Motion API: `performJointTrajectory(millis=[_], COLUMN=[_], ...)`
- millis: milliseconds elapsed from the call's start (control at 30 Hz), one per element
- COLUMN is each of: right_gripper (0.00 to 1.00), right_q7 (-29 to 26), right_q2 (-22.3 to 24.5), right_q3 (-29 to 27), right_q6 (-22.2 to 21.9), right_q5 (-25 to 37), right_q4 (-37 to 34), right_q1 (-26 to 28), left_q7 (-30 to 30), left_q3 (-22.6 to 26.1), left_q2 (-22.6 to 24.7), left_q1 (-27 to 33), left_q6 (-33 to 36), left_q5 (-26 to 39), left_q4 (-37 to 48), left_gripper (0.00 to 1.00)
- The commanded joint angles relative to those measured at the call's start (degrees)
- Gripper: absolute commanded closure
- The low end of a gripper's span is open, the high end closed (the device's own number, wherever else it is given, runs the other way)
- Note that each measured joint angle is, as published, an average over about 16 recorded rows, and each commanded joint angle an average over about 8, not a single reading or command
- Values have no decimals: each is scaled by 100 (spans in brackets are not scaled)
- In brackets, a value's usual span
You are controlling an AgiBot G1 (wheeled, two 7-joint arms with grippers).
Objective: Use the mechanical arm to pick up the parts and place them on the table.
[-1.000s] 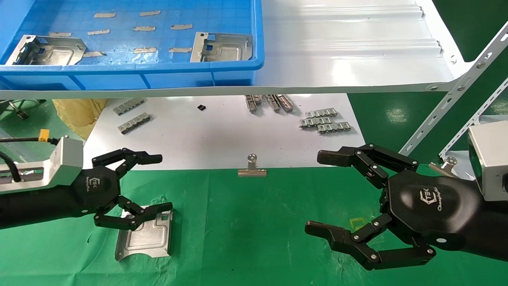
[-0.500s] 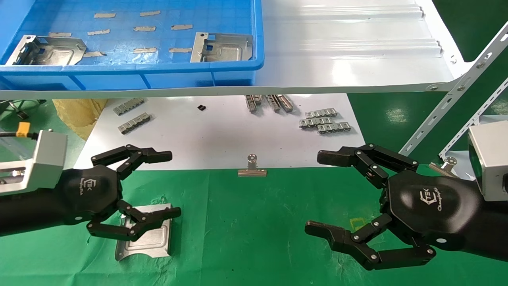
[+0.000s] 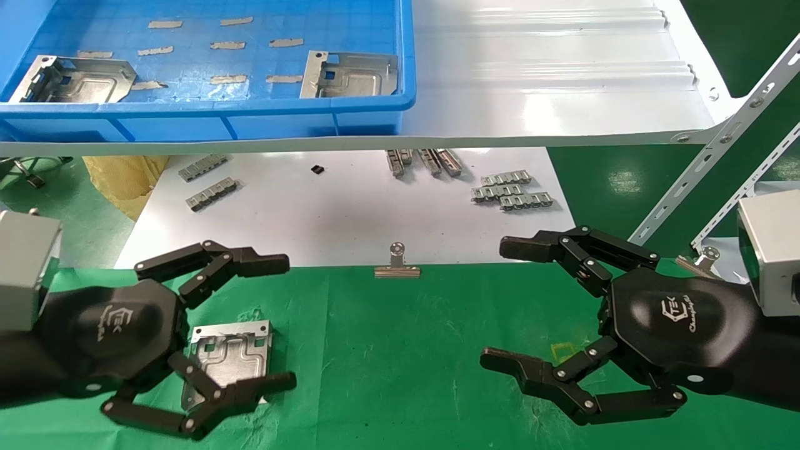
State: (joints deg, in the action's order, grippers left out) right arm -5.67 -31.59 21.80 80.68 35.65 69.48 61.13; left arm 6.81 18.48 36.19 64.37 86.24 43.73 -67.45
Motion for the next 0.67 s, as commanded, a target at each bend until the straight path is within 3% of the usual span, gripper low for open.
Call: performJointTrajectory(millis=[33,333,667], right_gripper=[0,0,0], right_q7=[0,0,0], right_q2=[0,1,1], right_q3=[0,0,0], right_q6=[0,-2,-2], right_q5=[0,-2,-1], right_q4=[0,-2,-2], right_q1=[0,-1,-1], left_q7=[163,472,426], left_q3=[-102,-332,-295], left_q2=[-49,-155,-141], left_q1=[-116,-378,-338], left_q6=[-23,-68,-69], left_q5=[-78,-258,-230], left_q4=[-254,-827,-723], left_gripper=[0,0,0])
